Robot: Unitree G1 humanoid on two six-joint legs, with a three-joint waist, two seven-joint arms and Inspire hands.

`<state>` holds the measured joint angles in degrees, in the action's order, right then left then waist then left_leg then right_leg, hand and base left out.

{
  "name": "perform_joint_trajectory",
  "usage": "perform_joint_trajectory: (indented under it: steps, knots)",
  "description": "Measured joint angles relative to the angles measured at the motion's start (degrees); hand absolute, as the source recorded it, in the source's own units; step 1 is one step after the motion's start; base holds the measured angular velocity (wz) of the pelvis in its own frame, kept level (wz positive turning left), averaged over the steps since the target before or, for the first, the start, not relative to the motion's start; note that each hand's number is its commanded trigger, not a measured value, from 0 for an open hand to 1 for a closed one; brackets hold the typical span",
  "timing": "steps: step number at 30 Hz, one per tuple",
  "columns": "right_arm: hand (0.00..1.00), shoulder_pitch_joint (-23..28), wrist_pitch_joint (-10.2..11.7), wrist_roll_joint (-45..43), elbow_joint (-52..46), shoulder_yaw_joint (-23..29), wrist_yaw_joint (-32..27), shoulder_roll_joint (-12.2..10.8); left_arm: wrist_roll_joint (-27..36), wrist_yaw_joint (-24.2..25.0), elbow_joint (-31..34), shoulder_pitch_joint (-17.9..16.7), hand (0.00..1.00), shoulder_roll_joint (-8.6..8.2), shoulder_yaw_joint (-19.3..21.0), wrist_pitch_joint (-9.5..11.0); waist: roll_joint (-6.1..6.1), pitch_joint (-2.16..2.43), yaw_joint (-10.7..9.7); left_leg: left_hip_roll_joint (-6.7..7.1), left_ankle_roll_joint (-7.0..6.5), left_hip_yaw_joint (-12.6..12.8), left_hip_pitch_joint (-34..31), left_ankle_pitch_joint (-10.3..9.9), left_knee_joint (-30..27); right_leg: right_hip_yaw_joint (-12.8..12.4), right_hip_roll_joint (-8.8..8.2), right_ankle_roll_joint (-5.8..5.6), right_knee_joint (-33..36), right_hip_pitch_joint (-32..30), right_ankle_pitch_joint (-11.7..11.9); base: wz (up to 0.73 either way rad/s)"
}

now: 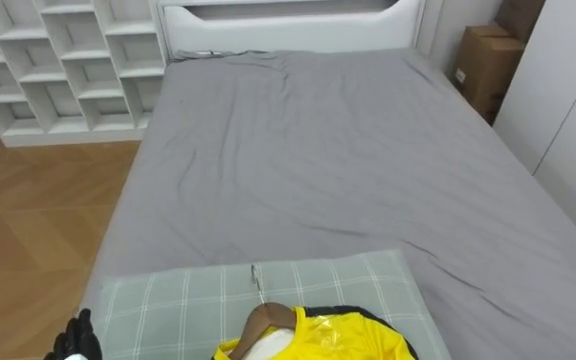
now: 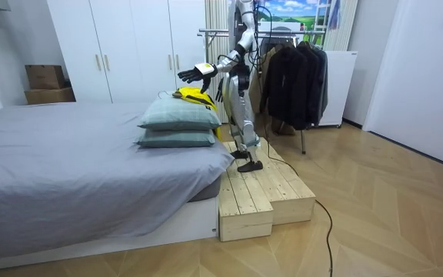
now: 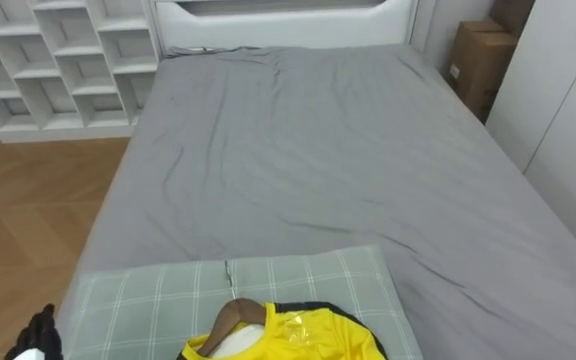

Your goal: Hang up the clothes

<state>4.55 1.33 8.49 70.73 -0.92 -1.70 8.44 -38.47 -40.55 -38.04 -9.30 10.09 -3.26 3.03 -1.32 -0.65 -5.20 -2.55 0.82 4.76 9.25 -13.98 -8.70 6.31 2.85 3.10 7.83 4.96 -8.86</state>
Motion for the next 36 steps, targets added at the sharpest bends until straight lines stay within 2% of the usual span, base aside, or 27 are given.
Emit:
perform_joint_trajectory:
  steps: [6,12,20,24,27,31,36]
  knots:
    - [0.00,-0.11,0.00,-0.09,0.63,-0.01,0.09,0.15,-2.89,-0.03,-0.06,0.19,0.00,-0.01,-0.18,0.01,-0.02,0.13,-0.96,0.00,0.00,-0.21,0.02,0.00,-0.01,-0.01,0.04,-0.01,-0.06,-0.02,0.02,0.00]
    - [0.00,0.04,0.00,-0.05,0.64,-0.02,0.55,0.17,-7.26,-0.02,-0.28,0.36,0.00,-0.02,-0.25,-0.02,0.04,0.23,-1.05,-0.02,0.00,-0.21,0.36,0.00,0.02,-0.38,0.10,0.00,0.11,0.15,0.05,-0.01]
    - [0.00,0.05,0.01,-0.05,0.67,0.02,0.47,0.15,-8.55,-0.02,-0.17,0.63,0.00,-0.15,-0.38,-0.01,0.18,0.26,-1.15,-0.01,0.00,-0.33,0.42,0.00,0.03,-0.86,0.15,-0.02,0.10,0.07,0.08,-0.03]
    - [0.00,0.08,0.12,-0.04,0.65,0.02,-0.22,-0.08,-8.80,-0.01,-0.16,1.34,0.00,-0.38,-1.88,0.03,0.61,0.40,-1.38,-0.02,-0.01,-0.29,0.40,0.00,0.05,-0.61,0.10,-0.02,0.12,0.12,0.08,0.01]
    - [0.00,-0.09,0.67,-0.10,0.67,0.51,-0.15,-0.16,-8.91,0.24,-0.16,2.04,0.00,-0.39,-2.57,0.06,1.00,0.37,-2.52,-0.02,-0.01,-0.15,0.14,0.00,0.08,-0.15,0.02,-0.02,0.15,-0.01,0.08,0.07]
    - [0.00,0.16,0.65,0.10,0.82,2.33,-0.20,-0.18,-8.80,1.18,-0.18,2.86,0.00,-0.40,-2.66,0.07,1.30,0.33,-2.86,-0.01,-0.01,-0.04,0.09,0.00,0.07,-0.56,0.05,-0.02,0.14,-0.17,0.08,-0.03]
    - [0.00,0.04,0.62,0.32,0.87,2.19,-0.12,-0.48,-8.85,2.06,0.53,3.79,0.00,-0.59,-6.35,0.29,1.10,0.47,-3.11,0.04,0.00,1.15,0.12,0.00,0.06,-1.52,0.13,-0.07,-0.02,-0.33,0.11,-0.09]
